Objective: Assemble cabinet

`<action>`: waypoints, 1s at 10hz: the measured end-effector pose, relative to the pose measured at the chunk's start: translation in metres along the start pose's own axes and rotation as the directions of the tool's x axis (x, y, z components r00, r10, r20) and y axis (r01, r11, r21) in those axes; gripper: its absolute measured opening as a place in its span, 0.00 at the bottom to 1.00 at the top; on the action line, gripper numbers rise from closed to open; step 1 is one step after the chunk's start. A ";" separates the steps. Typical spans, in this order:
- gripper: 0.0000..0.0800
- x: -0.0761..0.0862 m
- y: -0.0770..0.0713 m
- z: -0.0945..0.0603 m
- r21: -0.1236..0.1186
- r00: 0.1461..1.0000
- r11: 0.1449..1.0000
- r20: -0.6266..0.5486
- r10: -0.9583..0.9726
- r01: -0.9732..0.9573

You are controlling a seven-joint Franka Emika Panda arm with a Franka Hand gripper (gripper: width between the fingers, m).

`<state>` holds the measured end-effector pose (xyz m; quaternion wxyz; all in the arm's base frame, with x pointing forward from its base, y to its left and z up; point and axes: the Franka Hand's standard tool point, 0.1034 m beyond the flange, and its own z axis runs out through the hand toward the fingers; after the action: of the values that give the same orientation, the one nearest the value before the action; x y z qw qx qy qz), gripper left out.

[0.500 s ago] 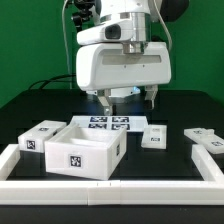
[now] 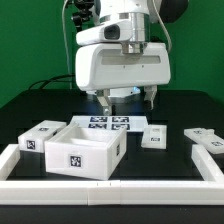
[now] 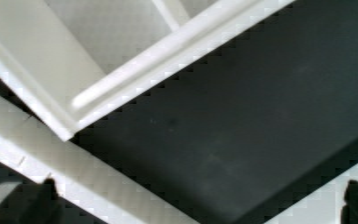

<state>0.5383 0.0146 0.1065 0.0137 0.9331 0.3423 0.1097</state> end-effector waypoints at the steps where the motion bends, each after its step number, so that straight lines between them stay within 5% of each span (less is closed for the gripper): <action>1: 1.00 -0.003 0.001 0.002 -0.002 0.998 0.998 0.003 -0.058 0.058; 2: 1.00 -0.017 -0.001 0.010 0.015 0.988 0.988 0.019 -0.155 0.155; 5: 1.00 -0.037 -0.013 0.016 0.130 0.949 0.947 0.085 -0.305 0.292; 6: 1.00 -0.041 -0.017 0.017 0.150 0.946 0.944 0.097 -0.310 0.294; 10: 1.00 -0.041 -0.017 0.018 0.151 0.946 0.944 0.097 -0.308 0.292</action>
Offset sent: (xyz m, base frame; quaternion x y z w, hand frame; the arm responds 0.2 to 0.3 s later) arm -0.0191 -0.0029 -0.0076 0.0972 -0.0531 -0.1852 0.9764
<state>0.5010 0.0021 0.0794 -0.0120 0.8736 0.4858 0.0270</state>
